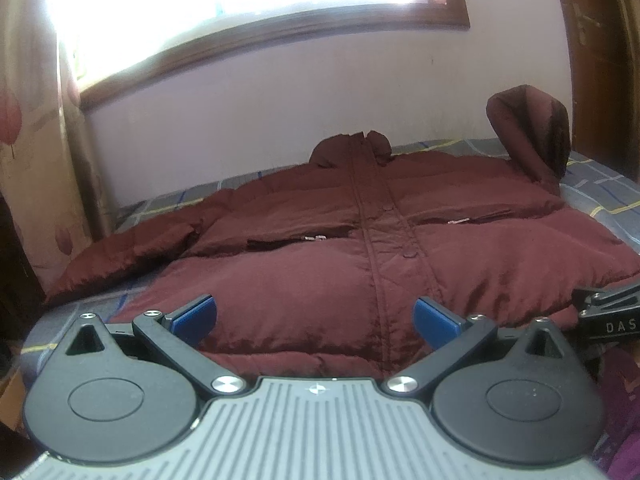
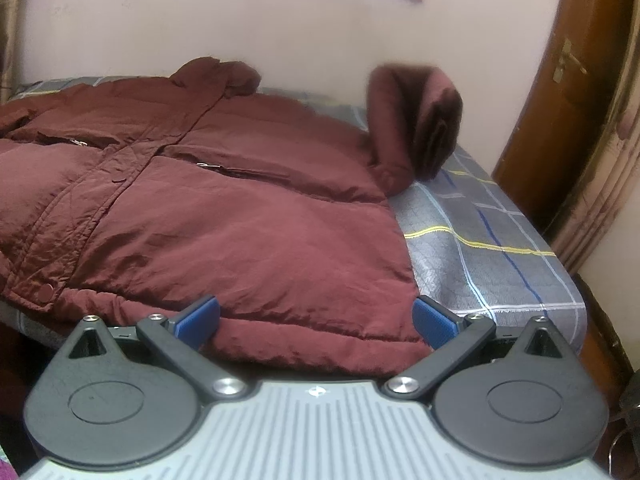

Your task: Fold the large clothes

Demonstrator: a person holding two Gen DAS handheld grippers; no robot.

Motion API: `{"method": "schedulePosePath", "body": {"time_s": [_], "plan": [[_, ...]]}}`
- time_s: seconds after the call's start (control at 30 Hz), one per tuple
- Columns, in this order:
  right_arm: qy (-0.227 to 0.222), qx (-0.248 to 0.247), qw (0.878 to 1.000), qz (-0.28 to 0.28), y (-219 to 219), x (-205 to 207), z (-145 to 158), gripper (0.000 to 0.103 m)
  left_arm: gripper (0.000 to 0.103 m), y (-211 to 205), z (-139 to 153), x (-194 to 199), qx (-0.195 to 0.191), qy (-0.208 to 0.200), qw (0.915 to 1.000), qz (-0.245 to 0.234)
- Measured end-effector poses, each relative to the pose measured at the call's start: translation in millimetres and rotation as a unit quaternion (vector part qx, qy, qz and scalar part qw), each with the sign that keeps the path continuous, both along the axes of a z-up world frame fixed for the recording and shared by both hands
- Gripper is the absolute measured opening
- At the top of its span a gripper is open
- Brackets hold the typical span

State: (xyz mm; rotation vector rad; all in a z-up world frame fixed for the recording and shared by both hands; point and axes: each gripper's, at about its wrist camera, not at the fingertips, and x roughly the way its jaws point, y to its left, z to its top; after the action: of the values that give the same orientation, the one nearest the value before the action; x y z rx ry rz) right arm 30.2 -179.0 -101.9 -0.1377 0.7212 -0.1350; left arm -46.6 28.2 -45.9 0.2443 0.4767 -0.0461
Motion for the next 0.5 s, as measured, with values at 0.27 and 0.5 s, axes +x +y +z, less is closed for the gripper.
{"method": "schedulePosePath", "body": {"time_s": [0.27,0.5], "plan": [[0.012,0.007,1.0,0.002,-3.6,11.0,1.5,0.103,0.103,-4.3,8.6,12.3,0.002,-0.01,0.9999,0.003],[0.029,0.028,0.999,0.017,-10.1,26.3,5.7,0.103,0.103,-12.2,18.1,29.9,0.008,-0.018,0.9998,-0.003]]}}
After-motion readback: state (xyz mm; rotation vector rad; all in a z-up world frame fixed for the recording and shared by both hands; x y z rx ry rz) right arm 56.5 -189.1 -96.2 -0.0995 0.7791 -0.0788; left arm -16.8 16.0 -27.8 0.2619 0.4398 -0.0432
